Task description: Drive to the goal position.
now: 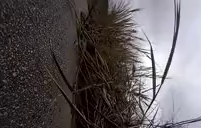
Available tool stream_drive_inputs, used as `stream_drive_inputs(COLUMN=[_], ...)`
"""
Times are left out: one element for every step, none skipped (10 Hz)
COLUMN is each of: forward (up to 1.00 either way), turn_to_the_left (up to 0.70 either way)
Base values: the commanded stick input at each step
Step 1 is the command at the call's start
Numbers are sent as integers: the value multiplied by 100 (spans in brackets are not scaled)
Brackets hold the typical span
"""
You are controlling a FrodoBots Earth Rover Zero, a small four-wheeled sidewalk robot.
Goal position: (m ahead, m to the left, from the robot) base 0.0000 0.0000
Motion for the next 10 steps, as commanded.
stream_drive_inputs(forward=[0,0,0,0,0,0,0,0,0,-17], turn_to_the_left=[0,0,0,0,0,0,0,0,0,0])
